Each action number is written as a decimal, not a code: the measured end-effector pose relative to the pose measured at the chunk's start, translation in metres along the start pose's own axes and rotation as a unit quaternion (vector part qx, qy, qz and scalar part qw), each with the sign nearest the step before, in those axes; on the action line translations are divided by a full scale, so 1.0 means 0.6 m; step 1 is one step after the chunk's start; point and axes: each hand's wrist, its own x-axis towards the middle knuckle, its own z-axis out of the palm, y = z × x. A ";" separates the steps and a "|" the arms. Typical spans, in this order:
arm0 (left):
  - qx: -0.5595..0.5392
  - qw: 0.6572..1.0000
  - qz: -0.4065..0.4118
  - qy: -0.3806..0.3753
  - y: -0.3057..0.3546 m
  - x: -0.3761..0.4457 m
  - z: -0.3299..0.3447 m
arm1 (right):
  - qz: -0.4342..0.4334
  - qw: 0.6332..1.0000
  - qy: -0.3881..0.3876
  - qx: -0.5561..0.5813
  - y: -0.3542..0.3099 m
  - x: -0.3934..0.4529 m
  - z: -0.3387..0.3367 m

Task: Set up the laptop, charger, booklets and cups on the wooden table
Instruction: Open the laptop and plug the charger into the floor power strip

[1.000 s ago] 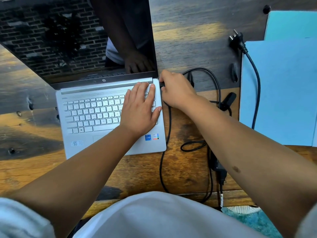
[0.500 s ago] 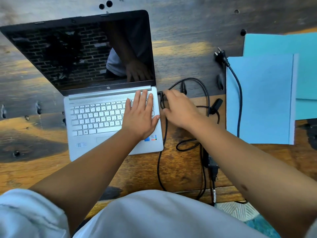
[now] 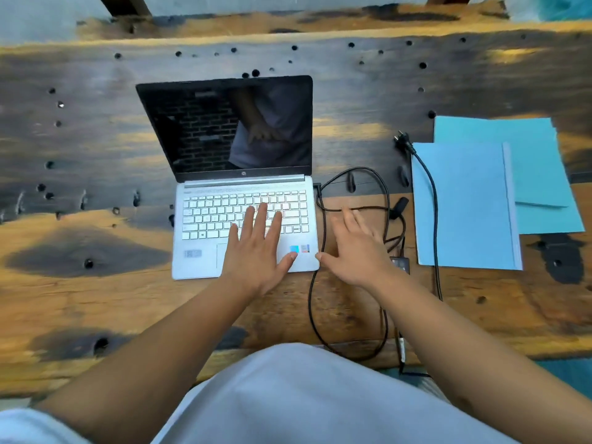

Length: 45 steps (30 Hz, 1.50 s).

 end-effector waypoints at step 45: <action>-0.010 0.987 0.160 0.019 0.239 -0.083 -0.065 | 0.178 0.980 0.048 0.072 0.170 -0.307 0.019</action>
